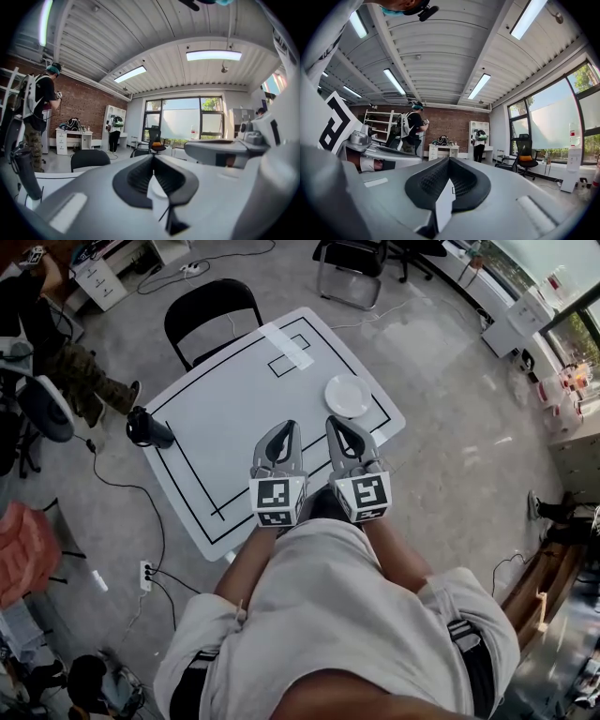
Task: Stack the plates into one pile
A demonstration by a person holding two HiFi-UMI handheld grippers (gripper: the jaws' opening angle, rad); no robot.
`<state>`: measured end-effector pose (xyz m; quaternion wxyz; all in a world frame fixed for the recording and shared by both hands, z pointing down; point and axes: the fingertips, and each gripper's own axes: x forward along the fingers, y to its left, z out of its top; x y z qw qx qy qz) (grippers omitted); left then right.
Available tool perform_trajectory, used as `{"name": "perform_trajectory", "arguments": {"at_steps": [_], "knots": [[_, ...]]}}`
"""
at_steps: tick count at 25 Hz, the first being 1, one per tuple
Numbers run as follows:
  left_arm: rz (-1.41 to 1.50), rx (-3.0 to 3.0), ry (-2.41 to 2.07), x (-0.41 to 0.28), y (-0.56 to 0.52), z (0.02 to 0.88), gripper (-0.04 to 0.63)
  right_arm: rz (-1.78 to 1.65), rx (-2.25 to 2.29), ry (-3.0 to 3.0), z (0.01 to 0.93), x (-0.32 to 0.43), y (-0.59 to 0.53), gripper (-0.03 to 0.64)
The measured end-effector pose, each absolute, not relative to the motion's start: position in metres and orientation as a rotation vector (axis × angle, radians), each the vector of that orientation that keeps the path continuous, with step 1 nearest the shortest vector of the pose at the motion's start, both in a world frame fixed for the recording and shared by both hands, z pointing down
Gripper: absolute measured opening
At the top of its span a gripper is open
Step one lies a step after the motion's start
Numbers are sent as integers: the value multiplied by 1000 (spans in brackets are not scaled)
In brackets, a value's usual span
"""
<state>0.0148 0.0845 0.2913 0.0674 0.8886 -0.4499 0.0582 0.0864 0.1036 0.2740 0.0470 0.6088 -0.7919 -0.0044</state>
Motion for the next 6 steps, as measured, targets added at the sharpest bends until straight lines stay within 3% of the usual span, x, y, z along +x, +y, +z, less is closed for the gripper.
{"name": "perform_trajectory", "arguments": {"at_steps": [6], "knots": [[153,2666,-1371,16,81,289,3,-29,1842,-2427,271,86,100,-2]]}}
